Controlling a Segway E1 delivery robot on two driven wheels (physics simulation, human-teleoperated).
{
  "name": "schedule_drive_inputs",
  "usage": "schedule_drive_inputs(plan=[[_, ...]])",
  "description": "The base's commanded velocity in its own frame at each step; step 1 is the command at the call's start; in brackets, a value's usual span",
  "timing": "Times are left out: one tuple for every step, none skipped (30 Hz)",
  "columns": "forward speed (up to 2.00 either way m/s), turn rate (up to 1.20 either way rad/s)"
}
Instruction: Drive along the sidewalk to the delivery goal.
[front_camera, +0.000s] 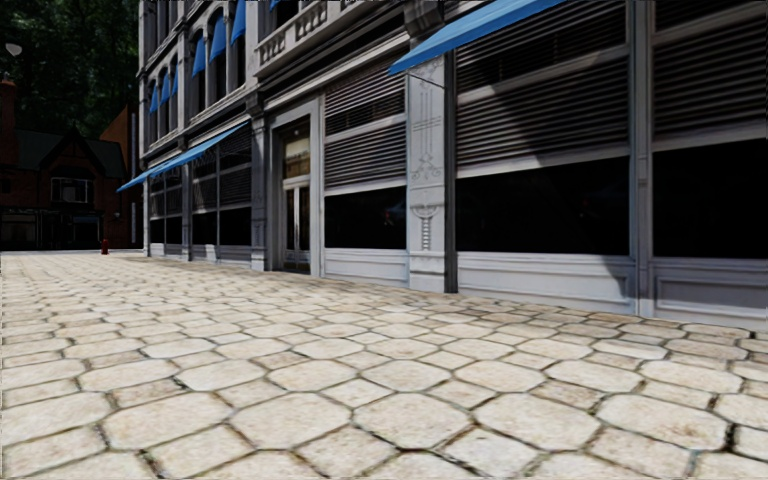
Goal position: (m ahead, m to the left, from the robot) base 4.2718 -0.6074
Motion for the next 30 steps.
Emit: schedule_drive_inputs(plan=[[2.0, -0.36], [2.0, -0.36], [2.0, -0.35], [2.0, -0.21], [2.0, -0.21], [2.0, 0.0], [2.0, 0.0], [2.0, 0.0], [2.0, 0.0], [2.0, 0.0], [2.0, -0.02], [2.0, -0.03], [2.0, -0.03], [2.0, -0.07], [2.0, -0.28], [1.99, -0.64], [1.99, -0.64], [1.99, -0.69], [1.98, -0.69], [1.98, -0.69], [1.98, -0.69], [1.96, -0.67], [1.92, -0.6], [1.92, -0.6], [1.88, -0.49], [1.86, -0.38], [1.85, -0.24], [1.85, -0.24], [1.84, -0.19], [1.8, -0.18]])
